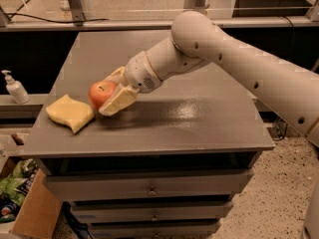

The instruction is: Move apple near sponge

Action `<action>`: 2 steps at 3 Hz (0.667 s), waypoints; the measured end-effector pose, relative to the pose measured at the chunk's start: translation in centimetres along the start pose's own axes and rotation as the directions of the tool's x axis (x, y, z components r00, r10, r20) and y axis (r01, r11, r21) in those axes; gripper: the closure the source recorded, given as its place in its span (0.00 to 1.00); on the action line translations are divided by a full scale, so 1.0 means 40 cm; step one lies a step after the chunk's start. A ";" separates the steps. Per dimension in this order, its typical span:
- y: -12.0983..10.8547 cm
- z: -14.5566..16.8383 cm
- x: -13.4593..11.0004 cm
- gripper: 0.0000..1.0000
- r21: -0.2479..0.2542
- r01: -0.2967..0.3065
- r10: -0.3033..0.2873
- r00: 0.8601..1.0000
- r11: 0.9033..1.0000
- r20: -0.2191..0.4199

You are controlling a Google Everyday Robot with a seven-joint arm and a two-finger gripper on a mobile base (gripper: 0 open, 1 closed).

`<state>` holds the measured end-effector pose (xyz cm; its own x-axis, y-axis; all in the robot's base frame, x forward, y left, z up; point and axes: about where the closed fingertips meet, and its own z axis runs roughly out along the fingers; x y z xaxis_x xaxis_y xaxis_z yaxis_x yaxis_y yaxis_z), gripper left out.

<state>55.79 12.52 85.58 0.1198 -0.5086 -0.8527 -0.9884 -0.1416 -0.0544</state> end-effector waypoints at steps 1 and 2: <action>-0.004 0.040 0.025 1.00 -0.023 0.010 -0.011 0.999 1.000 -0.045; -0.005 0.064 0.050 1.00 -0.035 0.011 -0.014 0.997 0.999 -0.075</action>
Offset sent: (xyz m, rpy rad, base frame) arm 0.0049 0.0111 -0.0445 -0.1141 -0.0074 0.0342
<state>55.98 13.71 82.55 0.1402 -0.5692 -0.8102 -0.9831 -0.1771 -0.0457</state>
